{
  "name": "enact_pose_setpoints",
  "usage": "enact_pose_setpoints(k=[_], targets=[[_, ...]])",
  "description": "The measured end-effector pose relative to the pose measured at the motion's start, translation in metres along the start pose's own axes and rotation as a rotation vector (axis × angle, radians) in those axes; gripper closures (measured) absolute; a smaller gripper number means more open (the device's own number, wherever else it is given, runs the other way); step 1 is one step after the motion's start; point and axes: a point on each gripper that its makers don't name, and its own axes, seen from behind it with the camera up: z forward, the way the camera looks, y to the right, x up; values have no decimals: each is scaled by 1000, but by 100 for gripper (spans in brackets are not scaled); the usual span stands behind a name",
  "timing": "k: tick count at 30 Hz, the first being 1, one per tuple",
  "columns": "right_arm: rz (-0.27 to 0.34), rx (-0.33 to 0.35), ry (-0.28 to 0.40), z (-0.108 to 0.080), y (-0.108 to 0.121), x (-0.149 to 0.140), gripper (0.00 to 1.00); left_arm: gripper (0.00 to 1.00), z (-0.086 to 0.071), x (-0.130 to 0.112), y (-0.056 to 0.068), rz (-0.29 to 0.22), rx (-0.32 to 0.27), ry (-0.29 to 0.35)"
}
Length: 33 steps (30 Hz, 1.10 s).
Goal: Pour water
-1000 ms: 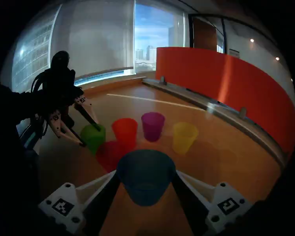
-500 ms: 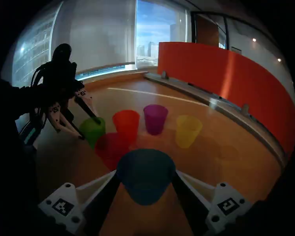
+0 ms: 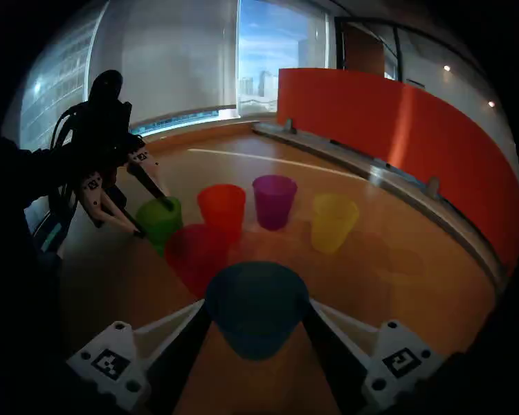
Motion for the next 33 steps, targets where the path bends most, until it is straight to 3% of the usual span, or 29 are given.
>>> enact_pose_setpoints(k=[7, 13, 33], targets=[[2, 2, -10, 5, -3, -7, 9, 14, 0, -1, 0, -4, 3, 0], [-4, 6, -15, 7, -5, -10, 9, 3, 0, -5, 1, 1, 8, -6], [-3, 2, -5, 14, -6, -20, 9, 3, -13, -20, -9, -23, 67, -27]])
